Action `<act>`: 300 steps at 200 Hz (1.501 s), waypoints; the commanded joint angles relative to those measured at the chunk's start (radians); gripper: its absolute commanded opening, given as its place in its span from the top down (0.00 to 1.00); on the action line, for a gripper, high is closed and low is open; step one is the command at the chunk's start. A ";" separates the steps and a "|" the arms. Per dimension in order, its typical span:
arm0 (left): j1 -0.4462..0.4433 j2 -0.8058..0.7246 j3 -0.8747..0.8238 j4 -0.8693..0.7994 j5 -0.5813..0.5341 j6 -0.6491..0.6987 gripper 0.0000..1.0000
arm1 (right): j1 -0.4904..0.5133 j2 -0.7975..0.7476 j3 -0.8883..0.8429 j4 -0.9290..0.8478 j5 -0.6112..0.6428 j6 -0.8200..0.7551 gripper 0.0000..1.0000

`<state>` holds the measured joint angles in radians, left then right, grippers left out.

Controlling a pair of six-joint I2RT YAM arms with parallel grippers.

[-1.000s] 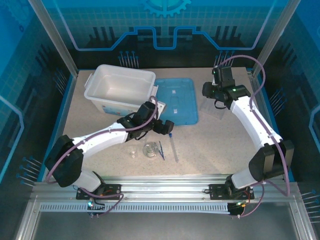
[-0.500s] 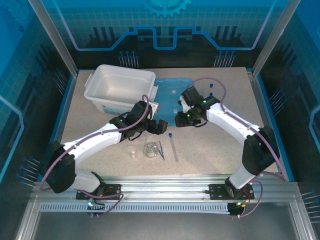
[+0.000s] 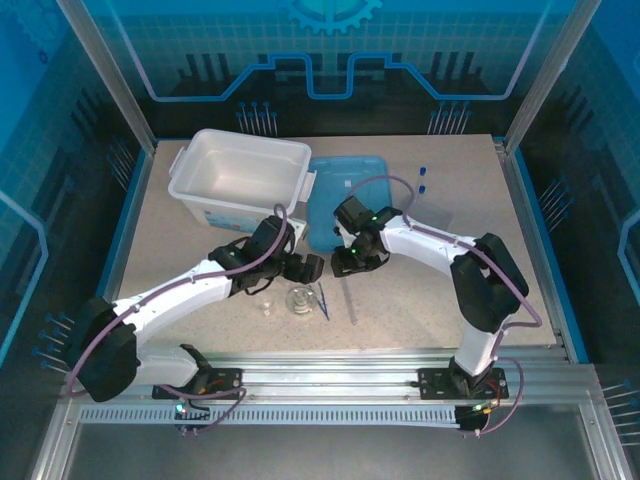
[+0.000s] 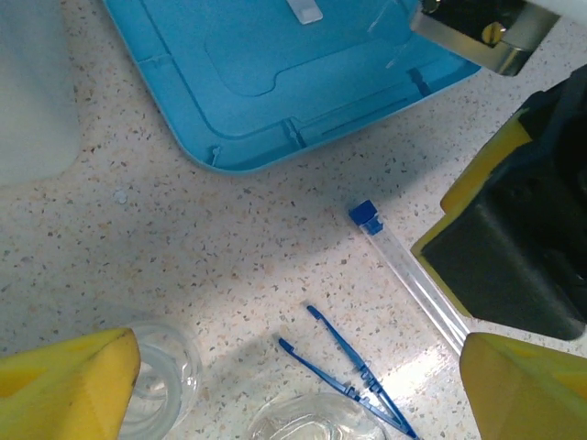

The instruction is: Organize the chemistry lab equipment

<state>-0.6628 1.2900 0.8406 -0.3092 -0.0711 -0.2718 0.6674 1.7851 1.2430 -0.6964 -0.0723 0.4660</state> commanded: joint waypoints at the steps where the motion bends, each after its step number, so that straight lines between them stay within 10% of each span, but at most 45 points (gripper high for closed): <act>1: 0.002 -0.031 -0.021 -0.010 -0.005 -0.023 0.08 | 0.008 0.040 -0.005 0.020 0.038 0.016 0.55; 300: 0.002 0.055 0.050 0.014 0.038 -0.024 0.08 | 0.042 0.168 0.064 -0.048 0.194 -0.035 0.78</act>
<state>-0.6628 1.3289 0.8536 -0.3077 -0.0658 -0.2897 0.7197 1.9694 1.3334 -0.7444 0.1196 0.4213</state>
